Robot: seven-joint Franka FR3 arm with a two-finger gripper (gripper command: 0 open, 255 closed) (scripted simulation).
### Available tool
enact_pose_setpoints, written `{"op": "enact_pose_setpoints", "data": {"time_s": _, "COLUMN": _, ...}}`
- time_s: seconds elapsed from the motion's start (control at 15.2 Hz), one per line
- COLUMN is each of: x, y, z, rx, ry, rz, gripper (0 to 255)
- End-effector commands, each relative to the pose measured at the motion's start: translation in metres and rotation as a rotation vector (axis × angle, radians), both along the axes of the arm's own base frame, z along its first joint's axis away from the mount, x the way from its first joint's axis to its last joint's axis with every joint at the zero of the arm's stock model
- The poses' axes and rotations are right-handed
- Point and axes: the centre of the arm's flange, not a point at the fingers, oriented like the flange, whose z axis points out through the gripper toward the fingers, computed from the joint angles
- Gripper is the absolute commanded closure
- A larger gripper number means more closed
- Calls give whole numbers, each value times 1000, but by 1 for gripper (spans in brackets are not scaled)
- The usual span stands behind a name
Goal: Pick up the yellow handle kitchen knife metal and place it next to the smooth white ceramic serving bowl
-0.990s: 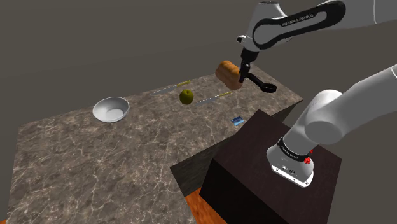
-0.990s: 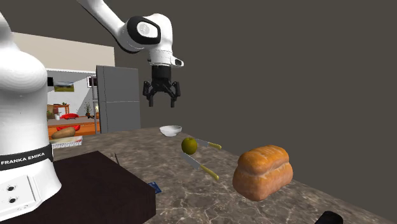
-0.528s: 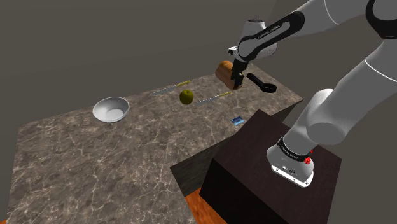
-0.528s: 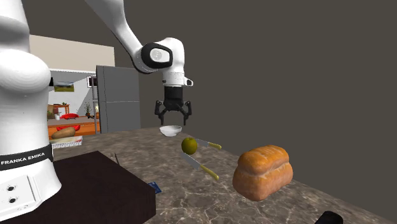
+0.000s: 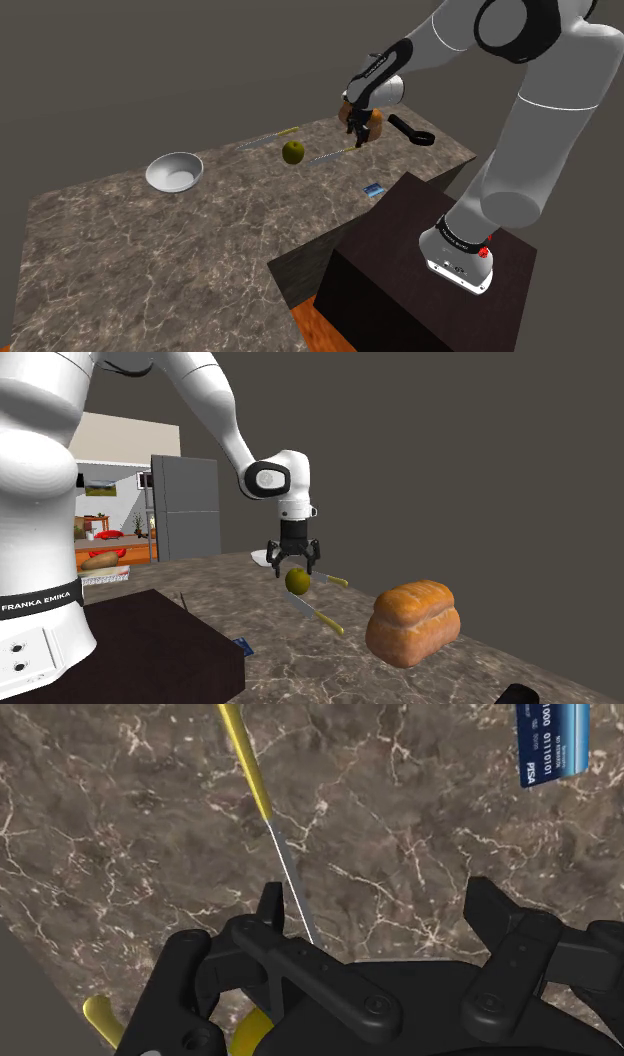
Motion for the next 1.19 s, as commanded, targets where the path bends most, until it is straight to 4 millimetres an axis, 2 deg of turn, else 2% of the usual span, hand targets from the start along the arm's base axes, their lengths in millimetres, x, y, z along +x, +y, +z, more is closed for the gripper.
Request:
{"op": "enact_pose_setpoints", "data": {"time_s": 0.0, "x": 15, "y": -1, "z": -24, "rx": 0, "ry": -2, "rz": 72, "gripper": 0}}
{"op": "enact_pose_setpoints", "data": {"time_s": 0.4, "x": 59, "y": -3, "z": -88, "rx": -3, "ry": -8, "rz": 267, "gripper": 0}}
{"op": "enact_pose_setpoints", "data": {"time_s": 0.86, "x": 60, "y": -3, "z": -125, "rx": -3, "ry": -8, "rz": 267, "gripper": 0}}
{"op": "enact_pose_setpoints", "data": {"time_s": 1.12, "x": 60, "y": -3, "z": -128, "rx": -3, "ry": -8, "rz": 267, "gripper": 0}}
